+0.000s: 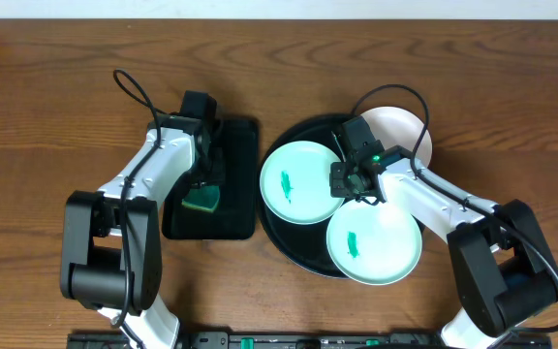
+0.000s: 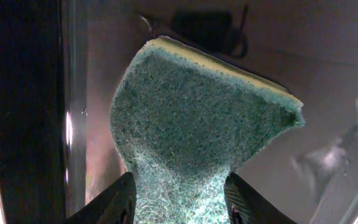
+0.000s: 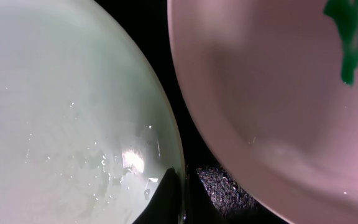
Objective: Clean dirty plates on tray and stack at the side
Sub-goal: 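Lift the green sponge slightly with the left gripper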
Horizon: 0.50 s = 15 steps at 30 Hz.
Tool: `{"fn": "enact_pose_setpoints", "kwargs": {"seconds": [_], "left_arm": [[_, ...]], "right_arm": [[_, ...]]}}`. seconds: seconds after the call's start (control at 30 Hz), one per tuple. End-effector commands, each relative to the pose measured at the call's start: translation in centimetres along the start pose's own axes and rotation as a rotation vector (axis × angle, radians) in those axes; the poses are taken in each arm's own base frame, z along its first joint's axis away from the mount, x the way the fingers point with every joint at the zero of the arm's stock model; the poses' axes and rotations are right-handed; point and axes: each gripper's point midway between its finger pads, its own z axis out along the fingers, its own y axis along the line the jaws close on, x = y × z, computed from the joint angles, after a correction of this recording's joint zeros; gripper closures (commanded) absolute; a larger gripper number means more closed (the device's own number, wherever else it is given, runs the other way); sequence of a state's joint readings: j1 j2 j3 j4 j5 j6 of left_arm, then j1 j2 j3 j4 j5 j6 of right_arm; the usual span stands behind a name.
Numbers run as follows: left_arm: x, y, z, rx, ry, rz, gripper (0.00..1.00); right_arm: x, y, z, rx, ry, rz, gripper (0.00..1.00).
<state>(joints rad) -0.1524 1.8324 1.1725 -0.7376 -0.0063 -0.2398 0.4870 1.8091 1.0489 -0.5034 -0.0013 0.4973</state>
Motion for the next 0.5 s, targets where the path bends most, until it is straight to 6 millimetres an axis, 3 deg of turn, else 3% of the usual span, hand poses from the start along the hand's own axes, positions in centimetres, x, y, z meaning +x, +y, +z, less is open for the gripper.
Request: {"fn": "enact_pose_setpoints", "kwargs": {"seconds": [0.0, 0.07, 0.47], "left_arm": [[0.1, 0.1, 0.1, -0.005, 0.005, -0.007, 0.47], [0.1, 0.2, -0.1, -0.005, 0.007, -0.007, 0.4], [-0.1, 0.2, -1.8, 0.007, -0.031, -0.009, 0.41]], "right_arm": [[0.6, 0.4, 0.4, -0.009, 0.018, -0.007, 0.99], [0.6, 0.4, 0.4, -0.01, 0.018, -0.007, 0.99], [0.6, 0.4, 0.4, -0.011, 0.016, -0.007, 0.99]]}}
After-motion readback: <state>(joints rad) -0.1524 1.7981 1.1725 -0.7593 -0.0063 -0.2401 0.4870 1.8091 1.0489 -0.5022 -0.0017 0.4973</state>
